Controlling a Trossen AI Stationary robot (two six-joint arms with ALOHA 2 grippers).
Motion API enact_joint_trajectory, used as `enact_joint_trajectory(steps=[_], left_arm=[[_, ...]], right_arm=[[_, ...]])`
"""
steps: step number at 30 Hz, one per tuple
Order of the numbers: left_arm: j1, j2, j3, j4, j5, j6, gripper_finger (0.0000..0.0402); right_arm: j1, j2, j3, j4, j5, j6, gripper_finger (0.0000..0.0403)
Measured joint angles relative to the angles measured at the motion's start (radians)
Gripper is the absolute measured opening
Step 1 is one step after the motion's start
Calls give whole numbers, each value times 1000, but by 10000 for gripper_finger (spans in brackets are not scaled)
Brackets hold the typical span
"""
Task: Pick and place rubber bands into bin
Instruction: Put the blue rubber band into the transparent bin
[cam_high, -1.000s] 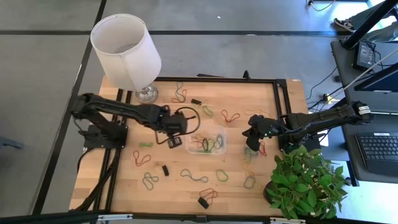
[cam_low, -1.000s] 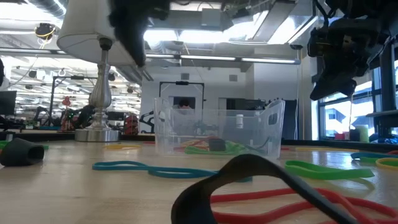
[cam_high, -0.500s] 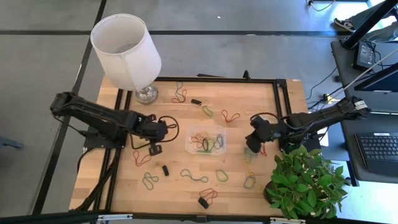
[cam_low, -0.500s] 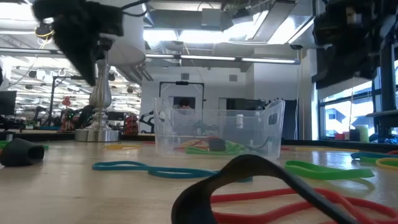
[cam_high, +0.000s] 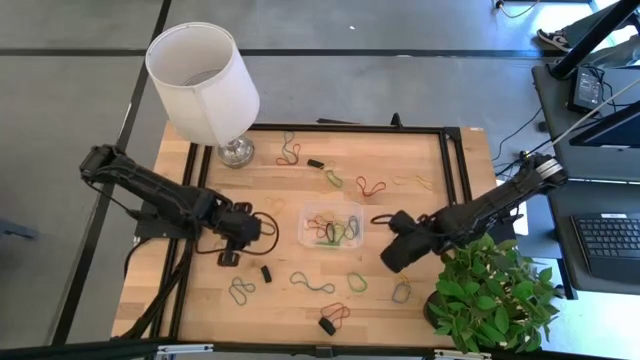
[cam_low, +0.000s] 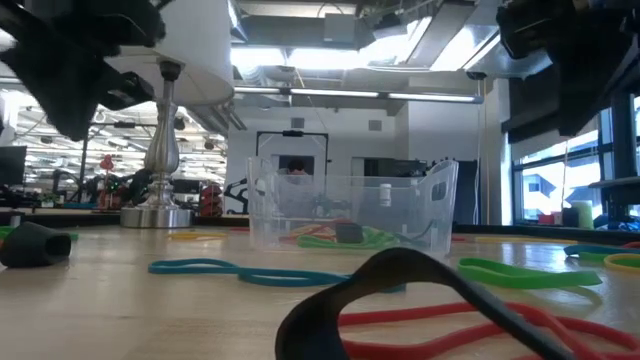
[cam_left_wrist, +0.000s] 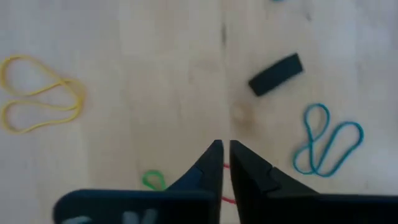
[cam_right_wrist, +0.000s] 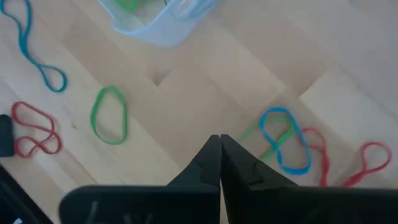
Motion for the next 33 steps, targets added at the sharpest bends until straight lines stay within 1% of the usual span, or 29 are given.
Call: enact_joint_trajectory(steps=[3, 7, 12, 16, 21, 23, 26, 33], left_arm=[[-41, 0, 0, 0, -5, -3, 59], [-93, 14, 0, -1, -38, -10, 100], [-161, 60, 0, 6, -41, -54, 130], [-226, 112, 0, 25, -29, -125, 139], [-298, 190, 0, 130, -28, -236, 141], [-321, 224, 0, 178, -13, -276, 141], [-358, 282, 1, 215, 12, -274, 141], [-397, 452, 7, 211, 2, -300, 141]], right_arm=[[24, 46, 10, 29, 0, 49, 2], [50, 79, 11, 77, -1, 81, 3], [67, 90, 11, 76, 0, 103, 4], [69, 90, 10, 71, 0, 89, 4], [69, 90, 10, 66, 2, -12, 4], [69, 90, 10, 66, 1, -35, 4], [69, 90, 10, 66, 1, -70, 4], [69, 90, 10, 66, 0, -149, 4]])
